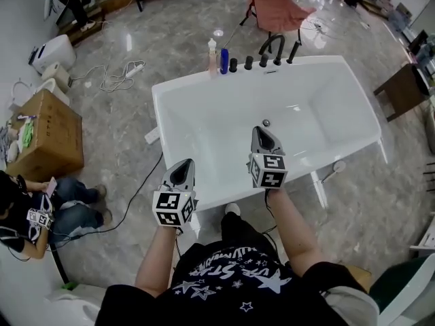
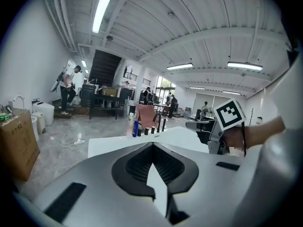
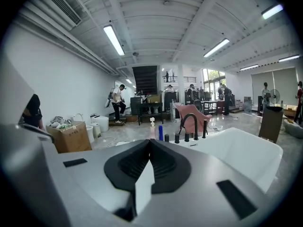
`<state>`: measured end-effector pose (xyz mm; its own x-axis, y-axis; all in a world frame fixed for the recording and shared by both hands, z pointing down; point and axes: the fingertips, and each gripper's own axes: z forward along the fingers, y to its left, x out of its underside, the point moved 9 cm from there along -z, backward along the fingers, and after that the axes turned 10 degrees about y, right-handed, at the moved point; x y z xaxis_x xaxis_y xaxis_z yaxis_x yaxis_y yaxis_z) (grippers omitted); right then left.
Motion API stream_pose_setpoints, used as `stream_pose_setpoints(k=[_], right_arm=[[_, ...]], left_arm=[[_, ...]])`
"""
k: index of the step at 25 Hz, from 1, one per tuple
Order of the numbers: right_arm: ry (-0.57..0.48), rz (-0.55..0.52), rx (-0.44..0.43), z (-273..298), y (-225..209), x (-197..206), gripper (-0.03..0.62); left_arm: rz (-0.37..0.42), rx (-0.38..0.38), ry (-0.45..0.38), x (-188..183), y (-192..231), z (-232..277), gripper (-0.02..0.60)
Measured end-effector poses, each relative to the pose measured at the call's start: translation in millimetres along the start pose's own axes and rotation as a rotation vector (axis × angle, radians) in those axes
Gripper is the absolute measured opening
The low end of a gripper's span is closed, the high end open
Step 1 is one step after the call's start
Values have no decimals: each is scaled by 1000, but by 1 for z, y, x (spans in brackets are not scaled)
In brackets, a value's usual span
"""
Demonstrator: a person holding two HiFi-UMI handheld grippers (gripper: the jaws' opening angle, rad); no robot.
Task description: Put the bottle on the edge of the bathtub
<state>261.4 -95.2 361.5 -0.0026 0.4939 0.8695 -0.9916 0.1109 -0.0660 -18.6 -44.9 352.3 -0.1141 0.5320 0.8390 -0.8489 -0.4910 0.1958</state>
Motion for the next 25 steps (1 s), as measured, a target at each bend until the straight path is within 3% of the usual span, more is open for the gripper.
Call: stream_pose_setpoints(k=[11,25], right_arm=[[-33,38,7,-104,56,30,14],[-20,73,26,-218,134,105,14]], left_arm=[[57,80,-39,30,-13,-90,15],[83,95,-38,106,-18,-210,15]])
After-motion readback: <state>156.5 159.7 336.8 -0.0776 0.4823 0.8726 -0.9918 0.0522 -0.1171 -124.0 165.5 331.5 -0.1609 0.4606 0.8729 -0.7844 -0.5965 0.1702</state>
